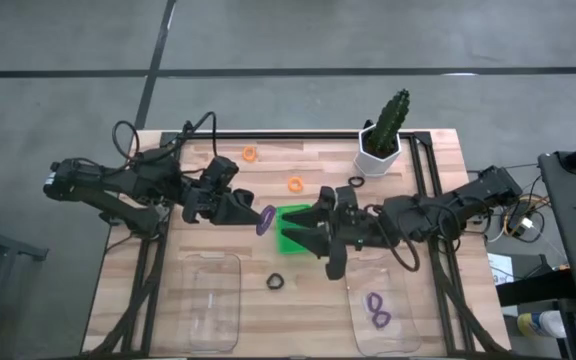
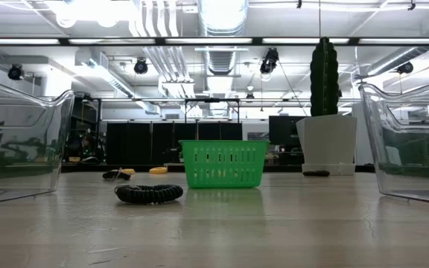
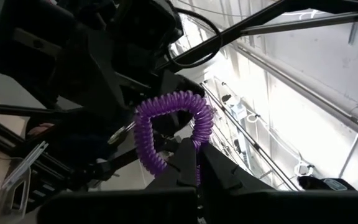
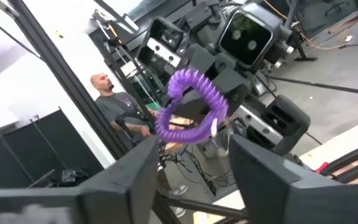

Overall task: Sort spring keychains
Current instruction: Put the purple spring keychain into the right transparent bin

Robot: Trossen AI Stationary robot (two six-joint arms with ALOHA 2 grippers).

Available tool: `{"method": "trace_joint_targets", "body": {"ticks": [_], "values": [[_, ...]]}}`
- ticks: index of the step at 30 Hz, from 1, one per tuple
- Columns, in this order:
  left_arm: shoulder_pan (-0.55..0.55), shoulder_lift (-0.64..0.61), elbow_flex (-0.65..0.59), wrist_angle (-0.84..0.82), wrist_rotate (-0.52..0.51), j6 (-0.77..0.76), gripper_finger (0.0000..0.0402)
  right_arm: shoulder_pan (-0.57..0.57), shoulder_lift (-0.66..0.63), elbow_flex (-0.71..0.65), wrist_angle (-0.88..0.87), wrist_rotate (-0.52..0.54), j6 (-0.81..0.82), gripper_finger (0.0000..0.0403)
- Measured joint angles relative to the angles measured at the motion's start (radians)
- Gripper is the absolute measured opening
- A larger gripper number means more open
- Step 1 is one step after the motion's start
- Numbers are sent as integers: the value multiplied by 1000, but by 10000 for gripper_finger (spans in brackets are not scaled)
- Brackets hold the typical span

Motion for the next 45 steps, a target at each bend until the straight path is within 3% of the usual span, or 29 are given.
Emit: {"method": "trace_joint_targets", "body": {"ticks": [4, 9, 26, 35, 43, 45], "values": [[-6, 13, 0, 3, 0, -5, 0, -25, 0, 0, -1, 1, 7, 234], [-11, 36, 0, 2, 0, -28, 0, -55, 0, 0, -10, -1, 14, 255], [-12, 34, 1, 54, 3, -40, 0, -66, 26, 0, 76, -65, -53, 249], [-12, 36, 0, 57, 3, -47, 0, -94, 26, 0, 65, -90, -26, 182], [-12, 36, 0, 58, 10, -47, 0, -109, 26, 0, 64, -166, -25, 28], [-12, 36, 0, 58, 20, -47, 0, -109, 26, 0, 63, -169, -32, 15]]}}
